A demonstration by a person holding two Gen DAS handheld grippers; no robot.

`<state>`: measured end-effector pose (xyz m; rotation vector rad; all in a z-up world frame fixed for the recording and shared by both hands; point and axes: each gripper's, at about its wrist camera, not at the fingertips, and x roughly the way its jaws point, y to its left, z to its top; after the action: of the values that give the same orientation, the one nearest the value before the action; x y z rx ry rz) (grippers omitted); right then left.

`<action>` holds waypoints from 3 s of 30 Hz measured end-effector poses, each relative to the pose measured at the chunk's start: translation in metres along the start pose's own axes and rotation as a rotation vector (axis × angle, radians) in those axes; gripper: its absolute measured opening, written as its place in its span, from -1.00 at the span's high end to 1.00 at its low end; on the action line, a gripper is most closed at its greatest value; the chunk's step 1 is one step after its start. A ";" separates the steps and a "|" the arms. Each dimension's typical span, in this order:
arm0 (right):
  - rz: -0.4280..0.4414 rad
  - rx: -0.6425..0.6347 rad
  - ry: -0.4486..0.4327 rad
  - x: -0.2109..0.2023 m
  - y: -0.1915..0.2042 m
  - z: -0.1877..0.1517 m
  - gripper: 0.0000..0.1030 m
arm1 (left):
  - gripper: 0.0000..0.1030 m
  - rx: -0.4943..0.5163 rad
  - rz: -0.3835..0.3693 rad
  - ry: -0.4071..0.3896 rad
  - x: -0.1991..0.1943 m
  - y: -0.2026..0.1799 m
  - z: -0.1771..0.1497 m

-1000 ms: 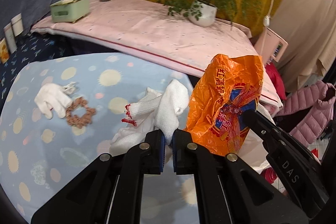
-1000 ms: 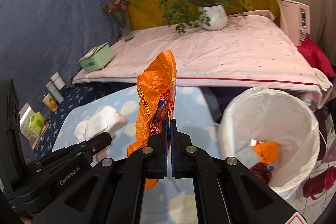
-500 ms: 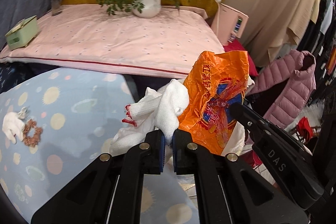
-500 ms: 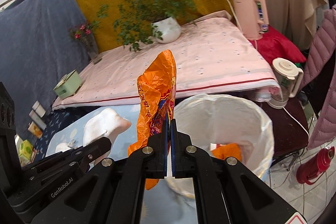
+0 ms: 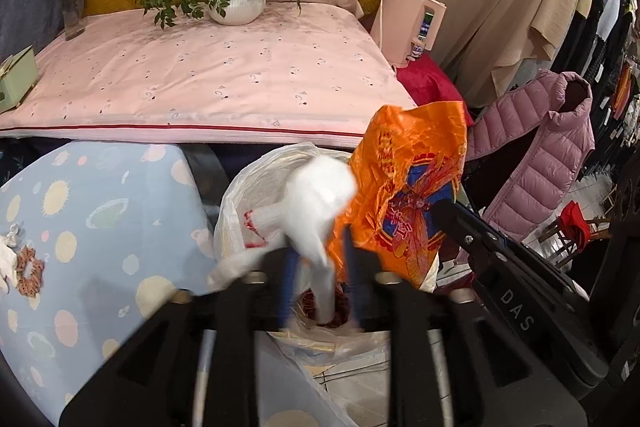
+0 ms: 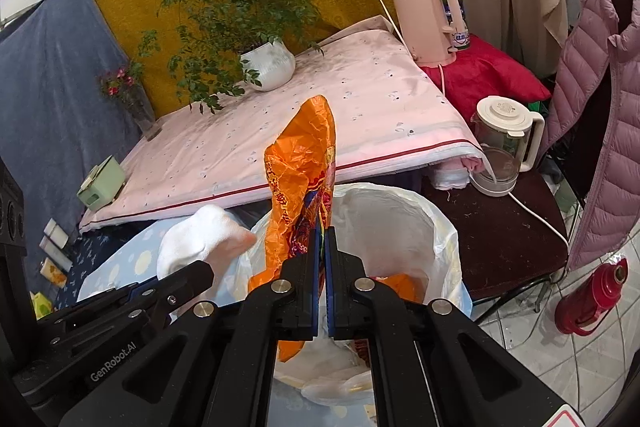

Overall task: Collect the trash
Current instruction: 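Carry tissues and orange bag over the bin and open both tools, then move both open tools back toward the white gloves and scrunchie, then grasp the white gloves with the left tool while the right tool grasps the pink-brown scrunchie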

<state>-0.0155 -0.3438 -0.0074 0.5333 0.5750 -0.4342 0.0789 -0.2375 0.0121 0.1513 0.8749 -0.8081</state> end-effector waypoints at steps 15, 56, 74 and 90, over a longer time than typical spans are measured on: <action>0.019 0.013 0.029 0.008 0.003 -0.006 0.44 | 0.03 -0.065 0.089 -0.016 -0.001 0.026 -0.006; 0.178 -0.303 0.135 0.026 0.193 -0.064 0.08 | -0.30 -0.356 0.343 -0.092 -0.089 0.219 -0.066; 0.262 -0.462 0.298 0.092 0.314 -0.131 0.09 | -0.54 -0.473 0.514 -0.079 -0.107 0.357 -0.107; 0.233 -0.491 0.399 0.187 0.377 -0.163 0.09 | -0.42 -0.475 0.493 -0.037 -0.061 0.441 -0.085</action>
<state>0.2588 0.0008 -0.1058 0.2060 0.9578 0.0464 0.3055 0.1431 -0.0848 -0.0675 0.9207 -0.1329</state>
